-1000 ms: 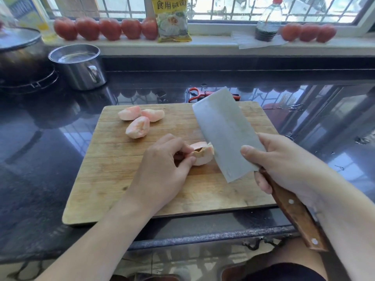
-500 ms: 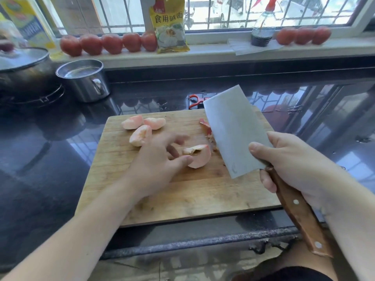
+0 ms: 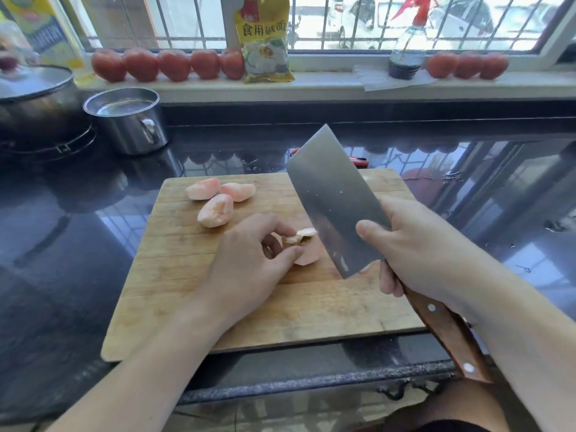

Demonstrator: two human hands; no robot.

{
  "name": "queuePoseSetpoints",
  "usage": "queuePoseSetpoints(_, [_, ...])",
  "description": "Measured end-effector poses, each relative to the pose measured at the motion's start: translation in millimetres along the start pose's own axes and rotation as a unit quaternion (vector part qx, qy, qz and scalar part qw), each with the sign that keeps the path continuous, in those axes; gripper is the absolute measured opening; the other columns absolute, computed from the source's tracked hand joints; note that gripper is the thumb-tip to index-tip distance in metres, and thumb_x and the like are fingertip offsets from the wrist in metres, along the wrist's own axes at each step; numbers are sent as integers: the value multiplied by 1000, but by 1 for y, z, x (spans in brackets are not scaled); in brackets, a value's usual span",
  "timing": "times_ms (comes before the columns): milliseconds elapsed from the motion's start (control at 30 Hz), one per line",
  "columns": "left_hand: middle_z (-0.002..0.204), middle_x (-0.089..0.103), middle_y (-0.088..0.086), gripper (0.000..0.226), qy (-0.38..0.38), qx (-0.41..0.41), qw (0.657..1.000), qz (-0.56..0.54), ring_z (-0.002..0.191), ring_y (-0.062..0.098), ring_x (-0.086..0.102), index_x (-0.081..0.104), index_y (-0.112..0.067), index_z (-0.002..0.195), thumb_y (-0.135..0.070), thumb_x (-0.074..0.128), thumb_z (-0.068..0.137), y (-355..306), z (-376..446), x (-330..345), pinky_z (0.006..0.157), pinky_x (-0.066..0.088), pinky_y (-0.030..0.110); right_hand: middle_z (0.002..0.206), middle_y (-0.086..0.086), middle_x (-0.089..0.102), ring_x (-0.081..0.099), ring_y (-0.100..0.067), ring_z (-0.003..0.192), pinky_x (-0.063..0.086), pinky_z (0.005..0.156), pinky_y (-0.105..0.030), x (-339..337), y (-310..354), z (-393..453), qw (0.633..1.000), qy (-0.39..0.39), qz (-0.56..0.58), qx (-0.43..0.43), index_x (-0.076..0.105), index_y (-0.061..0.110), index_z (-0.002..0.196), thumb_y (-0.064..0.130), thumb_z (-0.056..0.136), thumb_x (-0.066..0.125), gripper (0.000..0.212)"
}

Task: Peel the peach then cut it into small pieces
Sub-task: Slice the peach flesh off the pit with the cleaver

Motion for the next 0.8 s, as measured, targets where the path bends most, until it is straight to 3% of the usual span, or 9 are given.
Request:
queuePoseSetpoints(233, [89, 66, -8, 16, -1, 21, 1000, -3, 82, 8, 65, 74, -20, 94, -14, 84, 83, 4, 0, 2, 72, 47, 11, 47, -11, 63, 57, -19, 41, 47, 54, -33, -4, 2, 0, 1000, 10, -7, 6, 53, 30, 107, 26, 107, 41, 12])
queuePoseSetpoints(500, [86, 65, -6, 14, 0, 37, 999, 3, 83, 12, 63, 73, -22, 91, -17, 84, 84, 5, 2, 3, 72, 47, 15, 48, -8, 64, 56, -18, 39, 48, 52, -33, -4, 8, 6, 998, 20, -62, 23, 53, 19, 105, 26, 104, 39, 15])
queuePoseSetpoints(633, [85, 64, -6, 15, 2, 41, 999, 9, 83, 12, 62, 73, -21, 91, -17, 85, 83, 4, 1, 3, 72, 46, 14, 49, -6, 66, 58, -14, 38, 50, 53, -35, -6, 10, 9, 996, 27, -81, 23, 51, 25, 96, 27, 104, 39, 15])
queuePoseSetpoints(700, [85, 64, -7, 16, 1, 47, 999, 10, 83, 13, 62, 72, -21, 90, -17, 85, 83, 3, 1, 3, 72, 48, 16, 49, -6, 66, 58, -15, 39, 56, 57, -42, -7, 11, 6, 995, 41, -93, 21, 51, 25, 102, 28, 104, 37, 14])
queuePoseSetpoints(800, [85, 63, -7, 16, 0, 50, 999, 20, 82, 13, 61, 71, -20, 89, -17, 85, 83, 3, 1, 4, 72, 49, 21, 48, -6, 65, 58, -15, 39, 56, 57, -39, -7, 10, 2, 994, 48, -95, 25, 51, 24, 109, 27, 105, 37, 15])
Point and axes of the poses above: each hand's wrist, its own z-axis towards the middle knuckle, its own x-axis out of the palm, y = z × x, the point moved 2 cm from there along z, towards the middle knuckle
